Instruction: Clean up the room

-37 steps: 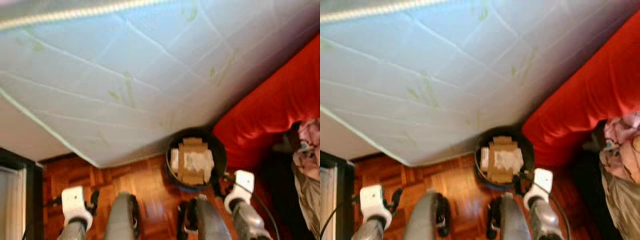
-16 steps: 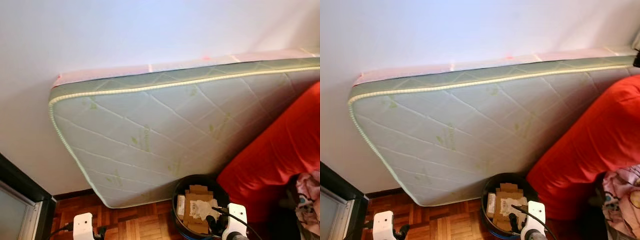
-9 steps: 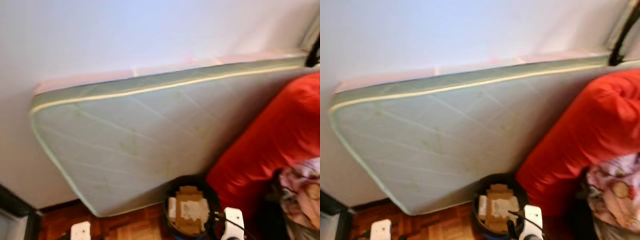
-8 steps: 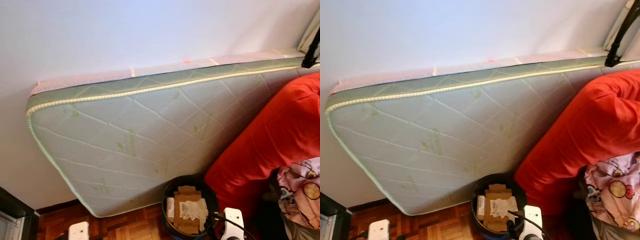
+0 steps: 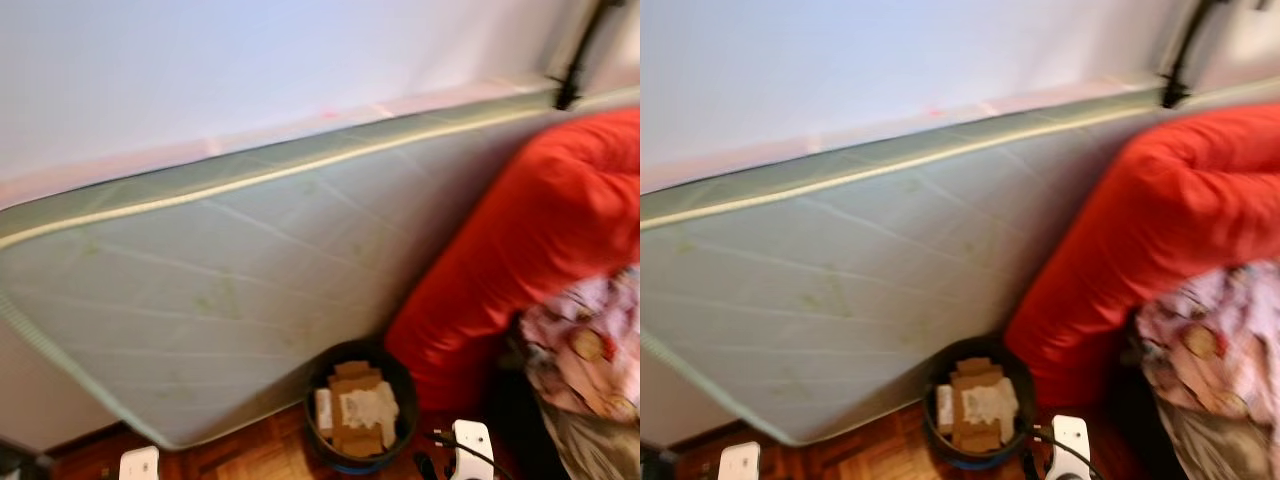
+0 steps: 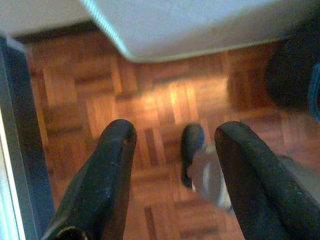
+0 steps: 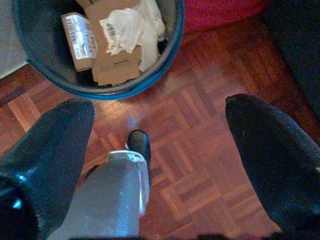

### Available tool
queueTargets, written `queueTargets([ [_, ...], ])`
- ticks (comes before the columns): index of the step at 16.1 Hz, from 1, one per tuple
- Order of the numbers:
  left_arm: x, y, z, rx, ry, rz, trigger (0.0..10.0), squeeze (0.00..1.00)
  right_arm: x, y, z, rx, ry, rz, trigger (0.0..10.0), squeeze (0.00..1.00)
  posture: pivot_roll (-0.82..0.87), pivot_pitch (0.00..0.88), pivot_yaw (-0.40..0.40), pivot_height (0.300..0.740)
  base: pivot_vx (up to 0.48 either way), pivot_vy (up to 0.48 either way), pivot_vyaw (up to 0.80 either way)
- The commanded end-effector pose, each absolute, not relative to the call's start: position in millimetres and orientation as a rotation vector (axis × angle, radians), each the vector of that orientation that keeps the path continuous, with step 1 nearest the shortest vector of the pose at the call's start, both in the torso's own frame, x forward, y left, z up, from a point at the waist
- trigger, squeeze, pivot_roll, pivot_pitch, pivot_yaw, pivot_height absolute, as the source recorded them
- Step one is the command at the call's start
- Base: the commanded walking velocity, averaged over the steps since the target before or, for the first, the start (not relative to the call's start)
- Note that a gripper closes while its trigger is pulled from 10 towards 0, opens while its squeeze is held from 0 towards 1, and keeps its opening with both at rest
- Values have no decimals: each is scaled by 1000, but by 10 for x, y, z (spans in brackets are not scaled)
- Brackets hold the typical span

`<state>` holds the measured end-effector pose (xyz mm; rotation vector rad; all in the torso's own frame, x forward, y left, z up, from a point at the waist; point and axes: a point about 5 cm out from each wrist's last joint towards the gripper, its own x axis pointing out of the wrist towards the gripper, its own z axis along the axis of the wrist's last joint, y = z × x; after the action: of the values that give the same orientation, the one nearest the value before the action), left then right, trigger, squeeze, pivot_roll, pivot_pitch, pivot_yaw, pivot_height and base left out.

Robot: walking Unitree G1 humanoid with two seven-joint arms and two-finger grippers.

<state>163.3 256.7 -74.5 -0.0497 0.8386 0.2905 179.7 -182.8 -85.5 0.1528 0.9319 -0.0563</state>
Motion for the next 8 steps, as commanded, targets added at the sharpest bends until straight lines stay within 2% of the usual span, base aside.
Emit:
queueTargets([
  [1, 1608, 2563, -767, -57, 871, 294, 10000, 0, 1706, -1875, -893, 156, 963, -69, 10000, 0, 114, 120, -37, 740, 0, 0, -800],
  [5, 1629, 2231, -847, -72, 886, 260, 10000, 0, 1659, -1923, -905, 152, 971, -71, 10000, 0, 115, 127, -40, 740, 0, 0, -800],
  [8, 1600, 2173, -869, -84, 887, 257, 10000, 0, 1646, -1936, -908, 147, 974, -66, 10000, 0, 116, 129, -44, 740, 0, 0, -800],
])
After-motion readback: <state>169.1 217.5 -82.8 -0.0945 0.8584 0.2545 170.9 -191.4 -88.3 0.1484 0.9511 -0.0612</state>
